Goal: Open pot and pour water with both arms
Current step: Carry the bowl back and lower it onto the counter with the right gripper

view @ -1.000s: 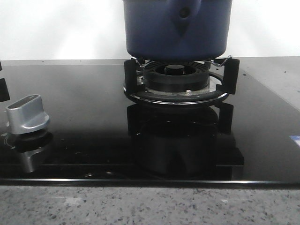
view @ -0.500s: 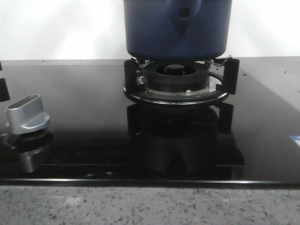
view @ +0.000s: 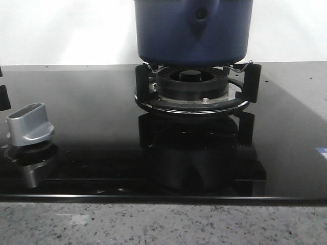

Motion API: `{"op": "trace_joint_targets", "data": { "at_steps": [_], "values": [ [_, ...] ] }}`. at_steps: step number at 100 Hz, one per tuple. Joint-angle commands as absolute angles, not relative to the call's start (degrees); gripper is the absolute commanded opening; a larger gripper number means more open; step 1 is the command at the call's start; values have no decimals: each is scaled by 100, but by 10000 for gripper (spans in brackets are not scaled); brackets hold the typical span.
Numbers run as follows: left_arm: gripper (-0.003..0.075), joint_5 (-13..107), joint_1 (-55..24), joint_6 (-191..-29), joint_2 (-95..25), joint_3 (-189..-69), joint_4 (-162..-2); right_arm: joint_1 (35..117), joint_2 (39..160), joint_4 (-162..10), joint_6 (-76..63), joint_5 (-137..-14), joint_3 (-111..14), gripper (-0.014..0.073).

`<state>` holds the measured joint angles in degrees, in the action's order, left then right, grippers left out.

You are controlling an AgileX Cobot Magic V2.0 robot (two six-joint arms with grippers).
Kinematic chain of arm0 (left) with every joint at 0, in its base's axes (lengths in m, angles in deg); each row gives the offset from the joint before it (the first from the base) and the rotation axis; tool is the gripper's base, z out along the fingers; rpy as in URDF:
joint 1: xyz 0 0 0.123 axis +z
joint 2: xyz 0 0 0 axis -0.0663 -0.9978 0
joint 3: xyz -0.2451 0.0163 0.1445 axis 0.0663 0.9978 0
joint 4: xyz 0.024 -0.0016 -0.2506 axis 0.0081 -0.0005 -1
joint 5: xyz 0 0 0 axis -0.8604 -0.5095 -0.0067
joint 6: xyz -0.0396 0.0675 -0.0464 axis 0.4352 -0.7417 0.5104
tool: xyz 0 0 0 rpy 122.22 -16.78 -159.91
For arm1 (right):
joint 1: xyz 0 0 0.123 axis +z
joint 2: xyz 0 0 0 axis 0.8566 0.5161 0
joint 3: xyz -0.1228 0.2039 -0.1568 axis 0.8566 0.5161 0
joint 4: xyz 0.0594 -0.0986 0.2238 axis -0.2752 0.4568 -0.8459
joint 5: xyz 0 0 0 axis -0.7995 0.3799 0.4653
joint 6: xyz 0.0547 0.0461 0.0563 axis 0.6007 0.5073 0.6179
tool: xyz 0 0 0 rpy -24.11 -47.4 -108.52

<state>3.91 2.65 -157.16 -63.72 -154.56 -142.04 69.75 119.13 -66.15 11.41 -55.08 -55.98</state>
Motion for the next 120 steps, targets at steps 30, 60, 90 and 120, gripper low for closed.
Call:
{"op": "trace_joint_targets", "data": {
  "at_steps": [30, 60, 90, 120],
  "values": [
    [245, 658, -609, -15667, -6080, -15645, -14845, 5208, 11669, -6703, 1087, -10892, -7041, -47],
    [245, 949, -1116, -15791, -6080, -15645, -14834, 4200, 12224, -6739, 1087, -11881, -6418, -47],
    [245, 972, -1195, -15812, -6080, -15645, -14834, 4062, 12330, -6761, 1087, -11420, -5737, -47],
    [245, 972, -1195, -15812, -6080, -15645, -14834, 4062, 12330, -6706, 1047, -11366, -5628, 44]
  ]
}}
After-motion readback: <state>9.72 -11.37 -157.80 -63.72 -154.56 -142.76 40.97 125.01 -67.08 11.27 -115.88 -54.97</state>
